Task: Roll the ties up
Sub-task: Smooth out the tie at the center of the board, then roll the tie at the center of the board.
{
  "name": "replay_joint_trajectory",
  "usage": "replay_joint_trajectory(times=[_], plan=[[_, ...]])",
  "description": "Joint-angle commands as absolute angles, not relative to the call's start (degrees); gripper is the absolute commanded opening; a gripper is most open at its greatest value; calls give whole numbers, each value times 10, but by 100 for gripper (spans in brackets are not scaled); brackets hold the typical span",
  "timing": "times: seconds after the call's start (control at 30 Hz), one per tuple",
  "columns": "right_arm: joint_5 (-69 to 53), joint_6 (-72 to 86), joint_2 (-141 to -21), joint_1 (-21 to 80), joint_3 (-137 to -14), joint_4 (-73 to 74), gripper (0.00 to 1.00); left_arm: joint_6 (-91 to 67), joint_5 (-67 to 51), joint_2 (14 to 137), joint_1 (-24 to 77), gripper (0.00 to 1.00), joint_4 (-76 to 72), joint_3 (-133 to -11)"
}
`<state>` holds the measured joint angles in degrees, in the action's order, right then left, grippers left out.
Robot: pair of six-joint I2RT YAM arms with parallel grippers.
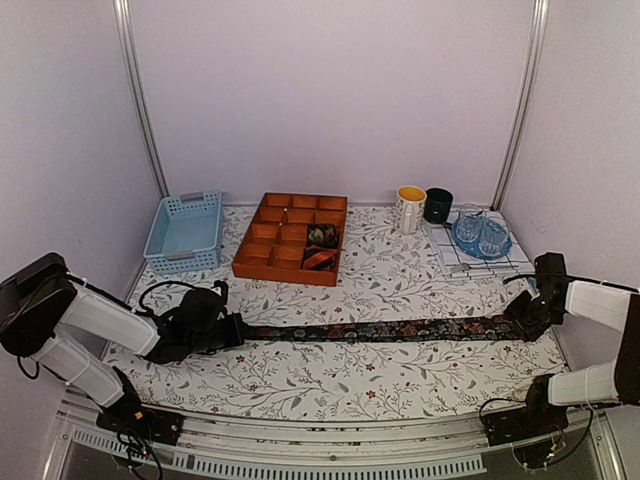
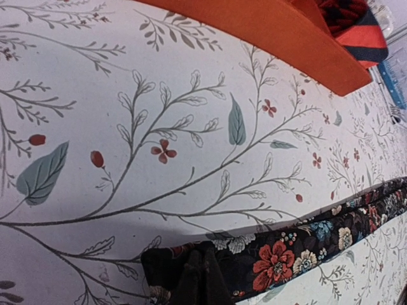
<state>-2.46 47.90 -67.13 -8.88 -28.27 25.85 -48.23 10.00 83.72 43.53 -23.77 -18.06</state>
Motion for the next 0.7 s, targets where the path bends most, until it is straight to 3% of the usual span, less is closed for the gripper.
replay_joint_trajectory(times=[0.0, 0.13, 0.4, 0.53, 0.67], plan=[[-23, 455, -591, -28, -327, 306, 53, -482, 94, 839, 448, 0, -183, -179], [12, 481, -559, 92, -370, 310, 60, -478, 93, 793, 450, 27, -157, -189], [75, 503, -614, 281, -473, 310, 66, -458, 114, 698, 453, 64, -50, -239], [86, 478, -648, 378, -479, 237, 64, -462, 134, 630, 453, 72, -13, -234], [66, 446, -702, 443, -477, 152, 61, -467, 149, 592, 449, 67, -13, -212]])
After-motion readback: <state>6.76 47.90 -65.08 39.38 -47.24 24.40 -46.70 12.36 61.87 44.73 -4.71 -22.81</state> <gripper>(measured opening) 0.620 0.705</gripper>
